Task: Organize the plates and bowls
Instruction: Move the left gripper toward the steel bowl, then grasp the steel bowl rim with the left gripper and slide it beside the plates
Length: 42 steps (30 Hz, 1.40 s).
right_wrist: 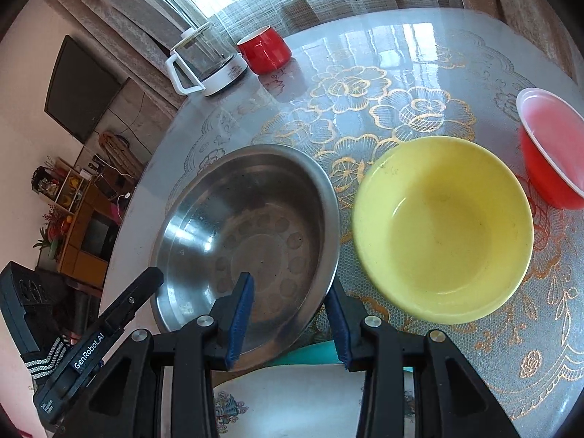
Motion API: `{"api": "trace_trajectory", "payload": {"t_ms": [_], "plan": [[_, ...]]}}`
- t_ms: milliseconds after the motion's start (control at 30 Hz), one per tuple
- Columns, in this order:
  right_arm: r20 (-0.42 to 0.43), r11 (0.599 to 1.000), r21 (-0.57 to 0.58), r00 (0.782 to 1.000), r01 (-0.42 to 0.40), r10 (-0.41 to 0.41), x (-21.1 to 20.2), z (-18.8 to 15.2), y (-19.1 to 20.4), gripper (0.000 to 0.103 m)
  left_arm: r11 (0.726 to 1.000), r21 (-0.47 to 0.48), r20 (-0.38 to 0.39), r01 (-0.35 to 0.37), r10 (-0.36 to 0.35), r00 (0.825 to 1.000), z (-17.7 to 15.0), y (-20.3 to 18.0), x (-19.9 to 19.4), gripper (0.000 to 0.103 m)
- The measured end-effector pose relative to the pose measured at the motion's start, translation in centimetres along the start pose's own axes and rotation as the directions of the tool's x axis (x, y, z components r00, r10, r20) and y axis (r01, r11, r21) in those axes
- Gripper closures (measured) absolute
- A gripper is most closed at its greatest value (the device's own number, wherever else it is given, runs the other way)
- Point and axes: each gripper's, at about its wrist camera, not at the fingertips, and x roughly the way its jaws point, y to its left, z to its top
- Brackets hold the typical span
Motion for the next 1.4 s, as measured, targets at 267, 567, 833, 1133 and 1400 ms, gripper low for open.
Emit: {"api": "trace_trajectory", "payload": {"t_ms": [267, 567, 833, 1133, 1400], "plan": [[-0.003, 0.989, -0.131, 0.998, 0.067, -0.068, 0.8, -0.2, 1.9, 0.077, 0.999, -0.047, 0.031, -0.012, 0.014, 0.999, -0.9, 1.9, -2.1, 0.086], [-0.021, 0.962, -0.274, 1.0, 0.005, -0.012, 1.2, -2.6, 6.9, 0.077, 0.99, -0.091, 0.087, -0.105, 0.113, 0.99, -3.7, 5.4, -7.7, 0.084], [-0.059, 0.924, -0.38, 0.998, -0.048, 0.027, 1.0, -6.2, 10.8, 0.077, 0.982, -0.125, 0.116, -0.14, 0.155, 0.981, -7.0, 8.0, -12.6, 0.083], [-0.115, 0.89, -0.445, 0.992, -0.104, 0.058, -0.2, -10.6, 12.2, 0.077, 0.976, -0.169, 0.098, -0.14, 0.158, 0.983, -11.5, 9.9, -16.1, 0.083], [-0.132, 0.869, -0.481, 0.99, -0.112, 0.055, -0.3, -12.3, 12.5, 0.075, 0.974, -0.157, 0.095, -0.162, 0.179, 0.979, -13.4, 9.8, -16.9, 0.083]]}}
